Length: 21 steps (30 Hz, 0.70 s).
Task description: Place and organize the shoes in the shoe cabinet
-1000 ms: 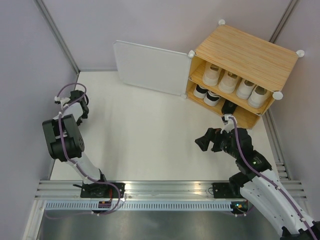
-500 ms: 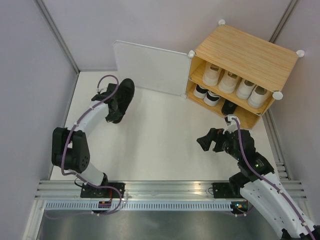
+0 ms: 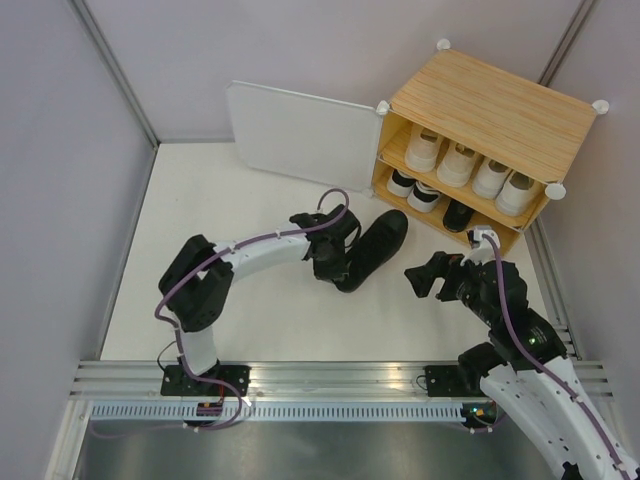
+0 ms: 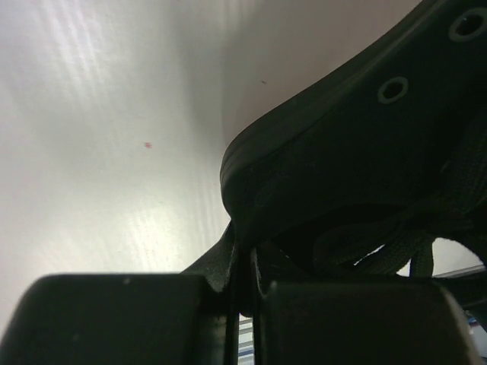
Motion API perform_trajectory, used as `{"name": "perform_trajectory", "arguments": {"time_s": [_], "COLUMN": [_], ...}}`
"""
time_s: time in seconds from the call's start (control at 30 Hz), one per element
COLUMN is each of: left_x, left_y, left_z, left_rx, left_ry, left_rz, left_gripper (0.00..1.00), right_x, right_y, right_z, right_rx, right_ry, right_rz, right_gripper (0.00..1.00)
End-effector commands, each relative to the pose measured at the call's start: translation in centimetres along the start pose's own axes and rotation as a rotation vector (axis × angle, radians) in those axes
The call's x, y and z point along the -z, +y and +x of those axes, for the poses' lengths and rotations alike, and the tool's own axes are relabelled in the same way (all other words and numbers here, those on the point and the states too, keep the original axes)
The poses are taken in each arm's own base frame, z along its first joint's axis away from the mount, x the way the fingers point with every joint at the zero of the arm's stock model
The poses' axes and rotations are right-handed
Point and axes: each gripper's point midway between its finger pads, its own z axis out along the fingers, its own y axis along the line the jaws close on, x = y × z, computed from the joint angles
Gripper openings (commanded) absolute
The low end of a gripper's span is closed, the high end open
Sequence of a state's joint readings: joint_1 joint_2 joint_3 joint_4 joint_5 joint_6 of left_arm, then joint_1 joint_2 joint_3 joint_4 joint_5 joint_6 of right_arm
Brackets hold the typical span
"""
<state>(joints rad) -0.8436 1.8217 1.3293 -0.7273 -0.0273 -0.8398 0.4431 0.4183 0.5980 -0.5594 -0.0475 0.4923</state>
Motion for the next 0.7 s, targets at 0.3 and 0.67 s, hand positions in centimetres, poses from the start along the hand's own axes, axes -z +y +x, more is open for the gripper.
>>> {"name": "perform_trajectory", "arguments": {"time_s": [0.3, 0.67], "left_x": [-0.3, 7.0], "left_y": [-9.6, -6.4], "left_z": [0.8, -1.2], "left_rx": [0.04, -0.023], "left_ry": [-0.001, -0.19], "left_rz": [0.247, 0.294], "left_gripper": [0.43, 1.0], "right_x": [0.4, -1.3], "right_y": [-0.9, -1.2], "right_z": [-0.8, 0.8], "right_rx": [-0.015, -0.058], "right_ry": [0.006, 0.097], "right_rz": [0.082, 0.112], "right_gripper": [0.97, 0.92]}}
